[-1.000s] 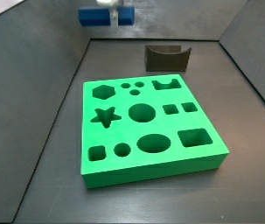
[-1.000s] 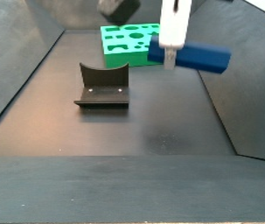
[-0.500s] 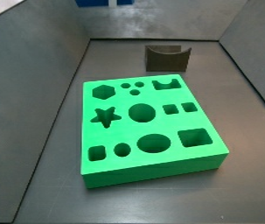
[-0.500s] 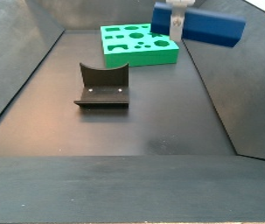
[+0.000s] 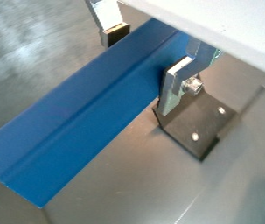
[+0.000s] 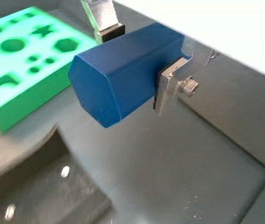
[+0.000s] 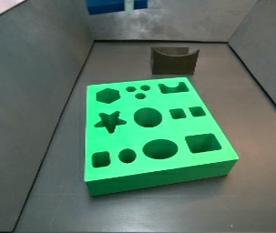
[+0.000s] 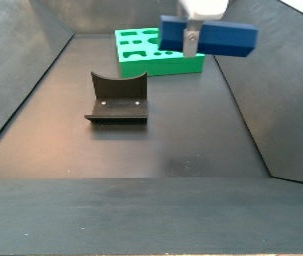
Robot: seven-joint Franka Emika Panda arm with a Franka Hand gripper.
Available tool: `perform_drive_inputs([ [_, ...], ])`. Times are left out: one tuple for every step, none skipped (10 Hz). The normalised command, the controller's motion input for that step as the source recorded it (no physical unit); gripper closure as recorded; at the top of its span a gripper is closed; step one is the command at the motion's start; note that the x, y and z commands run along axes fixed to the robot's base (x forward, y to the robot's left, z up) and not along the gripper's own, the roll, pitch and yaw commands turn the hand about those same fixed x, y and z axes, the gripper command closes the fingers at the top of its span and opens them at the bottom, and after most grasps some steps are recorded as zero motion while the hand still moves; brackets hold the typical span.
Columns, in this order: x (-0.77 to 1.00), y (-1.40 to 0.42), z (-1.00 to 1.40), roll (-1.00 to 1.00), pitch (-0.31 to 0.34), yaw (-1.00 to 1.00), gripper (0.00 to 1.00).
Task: Pick up the hexagon object. Move up. Place the hexagon object on the fixture. Regrasp the hexagon object. Move to above the board. Insert the hexagon object.
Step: Place the hexagon object on the fixture.
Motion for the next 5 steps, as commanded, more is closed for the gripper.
perform_drive_inputs([
  [1.0, 0.03, -0.16, -0.03, -0.003, 1.0, 1.0],
  [1.0, 0.03, -0.16, -0.03, -0.003, 1.0, 1.0],
  [1.0, 0.02, -0.13, -0.03, -0.002, 1.0, 1.0],
  [1.0, 0.02, -0.12, -0.03, -0.001, 1.0, 1.0],
  [1.0, 0.01, -0.1, -0.04, 0.0, 1.0, 1.0],
])
